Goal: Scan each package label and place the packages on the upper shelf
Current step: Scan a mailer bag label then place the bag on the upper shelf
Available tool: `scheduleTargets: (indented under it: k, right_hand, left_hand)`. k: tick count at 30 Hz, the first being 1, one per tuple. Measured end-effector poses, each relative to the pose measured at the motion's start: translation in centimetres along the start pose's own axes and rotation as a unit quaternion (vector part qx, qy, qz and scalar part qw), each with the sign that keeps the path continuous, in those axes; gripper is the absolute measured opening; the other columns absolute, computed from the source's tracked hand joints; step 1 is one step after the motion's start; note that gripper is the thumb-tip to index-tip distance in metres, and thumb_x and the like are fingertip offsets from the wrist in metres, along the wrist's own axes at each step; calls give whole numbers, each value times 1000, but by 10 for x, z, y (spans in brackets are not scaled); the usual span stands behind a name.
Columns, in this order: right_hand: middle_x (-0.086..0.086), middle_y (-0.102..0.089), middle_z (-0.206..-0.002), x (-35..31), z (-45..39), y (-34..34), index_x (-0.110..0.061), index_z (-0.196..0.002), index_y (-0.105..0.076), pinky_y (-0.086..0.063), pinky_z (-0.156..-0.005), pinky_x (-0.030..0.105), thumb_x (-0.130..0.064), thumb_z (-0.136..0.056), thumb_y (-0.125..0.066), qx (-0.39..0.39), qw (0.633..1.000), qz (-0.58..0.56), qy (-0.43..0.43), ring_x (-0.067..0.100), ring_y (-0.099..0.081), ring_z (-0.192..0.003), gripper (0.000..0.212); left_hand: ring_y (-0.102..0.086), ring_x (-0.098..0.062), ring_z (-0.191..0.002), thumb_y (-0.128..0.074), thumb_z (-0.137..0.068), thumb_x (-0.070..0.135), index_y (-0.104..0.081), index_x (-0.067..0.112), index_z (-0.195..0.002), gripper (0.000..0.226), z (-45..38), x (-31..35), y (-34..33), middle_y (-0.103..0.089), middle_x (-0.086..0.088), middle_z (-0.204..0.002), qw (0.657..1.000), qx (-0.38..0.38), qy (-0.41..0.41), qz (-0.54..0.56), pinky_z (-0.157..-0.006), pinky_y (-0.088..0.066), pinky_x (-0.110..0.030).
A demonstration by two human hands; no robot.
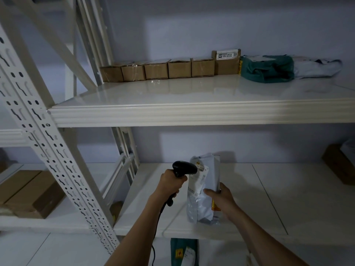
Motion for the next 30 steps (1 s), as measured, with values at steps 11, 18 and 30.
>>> scheduleTargets:
  k: [11,18,30]
  right_hand:
    - [3,-73,-112,7,-7,4,-15,-121,-63,-59,-79,34,-21,-86,-78,-11,998,-47,-27,21,-71,-99,39]
    - [12,-78,-102,17,-17,12,-10,-114,-67,-58,-90,50,-24,-84,-78,-7,988,-107,-111,34,-74,-97,35]
    - [17,-70,-116,22,-20,8,-8,-128,-54,-55,-96,53,-36,-87,-77,28,982,-125,-138,34,-70,-105,55]
  left_hand:
    - [-52,-23,-55,-56,-83,-10,-51,1,-91,15,-21,-44,-6,-50,-13,-69,988,-18,76,133,-53,-51,-32]
    - [-63,-31,-74,-71,-85,4,-66,-9,-82,14,-40,-111,-15,-64,-20,-80,956,111,210,174,-75,-50,-39]
    - [-64,-34,-92,-66,-92,20,-68,-1,-115,32,-47,-139,-28,-68,-21,-104,959,102,261,46,-84,-55,-38]
Point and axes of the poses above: each hand's wrist, its own z-axis away from the middle knuckle, its own y-axis out of the back of the hand, x = y × z, the point moved 2 cm from there along -z, towards the middle knuckle
